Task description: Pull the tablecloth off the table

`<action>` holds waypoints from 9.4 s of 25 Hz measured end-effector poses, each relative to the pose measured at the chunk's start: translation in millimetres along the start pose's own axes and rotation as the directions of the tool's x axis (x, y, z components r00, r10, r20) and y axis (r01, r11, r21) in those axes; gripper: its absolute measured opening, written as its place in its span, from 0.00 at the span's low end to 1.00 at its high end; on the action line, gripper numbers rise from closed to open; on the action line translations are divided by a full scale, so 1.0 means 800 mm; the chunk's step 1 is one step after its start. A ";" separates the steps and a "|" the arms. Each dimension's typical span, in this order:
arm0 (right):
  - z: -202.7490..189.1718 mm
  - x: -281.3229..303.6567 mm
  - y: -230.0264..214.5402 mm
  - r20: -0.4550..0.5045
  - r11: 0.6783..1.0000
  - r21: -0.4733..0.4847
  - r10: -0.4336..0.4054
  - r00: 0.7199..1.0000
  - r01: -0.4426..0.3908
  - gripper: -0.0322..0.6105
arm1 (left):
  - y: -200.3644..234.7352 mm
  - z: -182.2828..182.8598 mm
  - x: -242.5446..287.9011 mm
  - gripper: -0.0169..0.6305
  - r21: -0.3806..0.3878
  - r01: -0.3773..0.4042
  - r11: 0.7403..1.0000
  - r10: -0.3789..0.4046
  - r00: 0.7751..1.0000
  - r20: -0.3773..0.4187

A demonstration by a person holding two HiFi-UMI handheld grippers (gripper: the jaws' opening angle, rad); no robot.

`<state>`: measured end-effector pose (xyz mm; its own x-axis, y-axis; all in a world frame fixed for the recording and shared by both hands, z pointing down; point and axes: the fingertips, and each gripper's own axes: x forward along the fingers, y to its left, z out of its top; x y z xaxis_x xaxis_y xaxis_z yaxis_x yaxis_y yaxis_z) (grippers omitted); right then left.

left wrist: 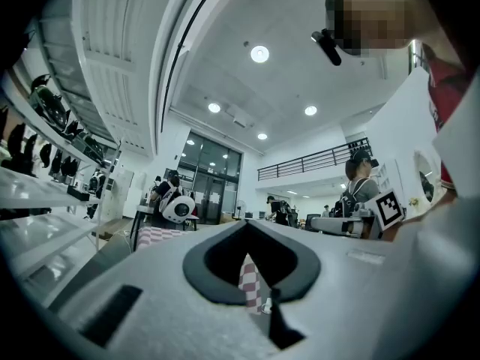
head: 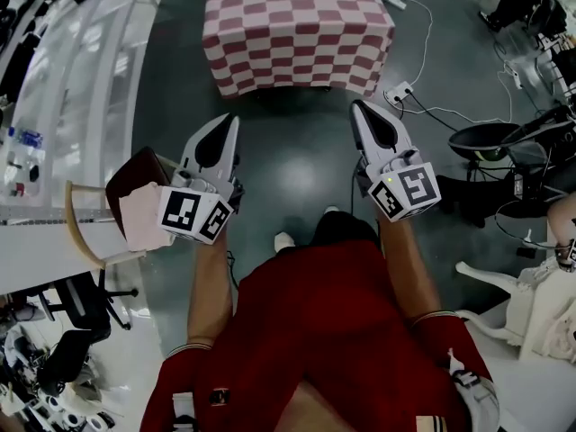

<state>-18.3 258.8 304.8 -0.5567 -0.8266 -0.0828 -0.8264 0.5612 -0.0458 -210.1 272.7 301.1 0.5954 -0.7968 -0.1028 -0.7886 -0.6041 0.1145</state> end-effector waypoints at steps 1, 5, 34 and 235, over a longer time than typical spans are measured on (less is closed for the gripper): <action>-0.001 0.001 -0.002 -0.002 1.000 -0.001 -0.005 1.000 0.005 0.07 | 0.004 -0.001 0.000 0.03 -0.004 -0.001 1.000 0.001 1.000 0.000; -0.006 0.022 -0.020 0.002 1.000 0.000 -0.012 1.000 0.012 0.07 | 0.025 -0.007 0.016 0.03 -0.005 -0.008 1.000 0.008 1.000 -0.006; -0.042 0.339 -0.439 -0.016 0.997 0.012 0.074 0.997 -0.073 0.07 | 0.217 -0.039 0.485 0.03 0.059 -0.182 0.981 0.187 0.980 -0.075; -0.014 -0.138 -0.005 -0.115 0.948 0.309 -0.045 0.992 0.079 0.07 | -0.053 0.006 -0.048 0.04 -0.141 -0.019 0.990 0.011 0.998 -0.054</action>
<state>45.9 347.4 325.5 -0.5248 -0.8505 0.0340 -0.8012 0.4801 -0.3572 -200.2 328.8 295.6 0.5940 -0.8031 -0.0476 -0.7702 -0.5848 0.2547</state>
